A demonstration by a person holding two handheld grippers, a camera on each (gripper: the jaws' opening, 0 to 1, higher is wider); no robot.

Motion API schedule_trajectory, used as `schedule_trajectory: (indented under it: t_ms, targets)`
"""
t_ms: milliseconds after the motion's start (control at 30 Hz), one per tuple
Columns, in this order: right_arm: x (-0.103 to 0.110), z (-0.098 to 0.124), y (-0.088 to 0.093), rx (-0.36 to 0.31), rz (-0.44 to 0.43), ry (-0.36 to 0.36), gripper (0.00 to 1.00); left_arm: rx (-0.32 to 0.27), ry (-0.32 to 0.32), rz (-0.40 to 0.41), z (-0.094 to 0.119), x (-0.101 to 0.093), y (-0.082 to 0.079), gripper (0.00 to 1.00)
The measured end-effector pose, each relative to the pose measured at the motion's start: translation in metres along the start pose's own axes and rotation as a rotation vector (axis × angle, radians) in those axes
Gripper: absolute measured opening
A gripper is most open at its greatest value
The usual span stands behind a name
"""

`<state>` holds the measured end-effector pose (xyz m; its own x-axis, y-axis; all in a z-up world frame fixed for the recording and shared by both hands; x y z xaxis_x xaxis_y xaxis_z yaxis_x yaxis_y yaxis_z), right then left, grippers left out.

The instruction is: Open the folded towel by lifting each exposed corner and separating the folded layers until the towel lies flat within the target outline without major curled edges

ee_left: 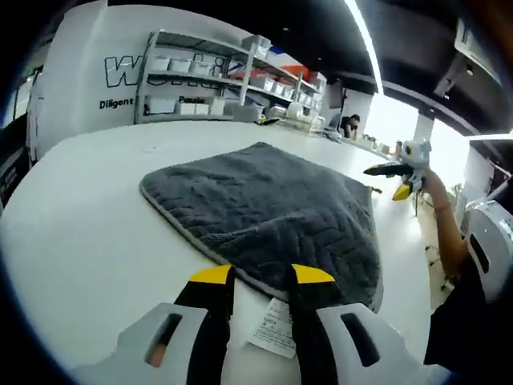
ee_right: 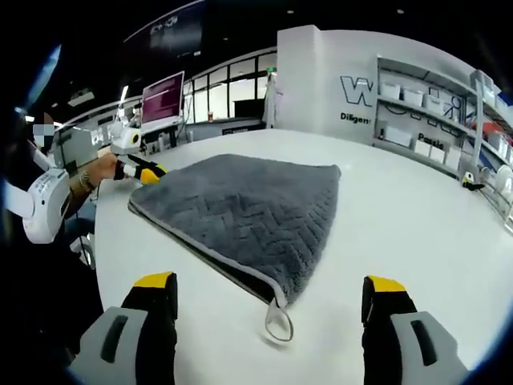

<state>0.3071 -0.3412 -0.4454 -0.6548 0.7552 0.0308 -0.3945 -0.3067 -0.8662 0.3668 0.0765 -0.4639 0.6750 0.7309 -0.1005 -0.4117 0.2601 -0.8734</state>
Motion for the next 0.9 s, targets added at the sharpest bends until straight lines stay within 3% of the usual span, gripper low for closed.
schedule_trajectory:
  t_ms: [200,433,900]
  targets:
    - [0.001,-0.001,0.001,0.004,0.007,-0.004,0.97,0.009,-0.010,-0.098,-0.004,-0.006,-0.001,0.23]
    - [0.000,0.001,0.001,0.005,0.008,0.003,0.96,0.042,0.012,-0.222,-0.005,-0.014,-0.003,0.12]
    - [0.004,0.003,-0.001,-0.002,0.016,-0.005,0.95,0.072,0.045,-0.251,-0.001,-0.008,-0.003,0.07]
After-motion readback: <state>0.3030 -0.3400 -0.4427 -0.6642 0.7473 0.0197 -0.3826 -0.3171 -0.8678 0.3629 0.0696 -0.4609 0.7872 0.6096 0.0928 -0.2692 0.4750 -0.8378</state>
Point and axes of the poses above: the point that each gripper's makers call its tool centre point, and the gripper's own axes: z roughly backward along the fingers, x roughly to its left, y roughly out of its underside, the point moved 6 cm from there along z, roughly backward along the fingers, and after that the axes turned 4 degrees about -y, right-handed, at the moved point
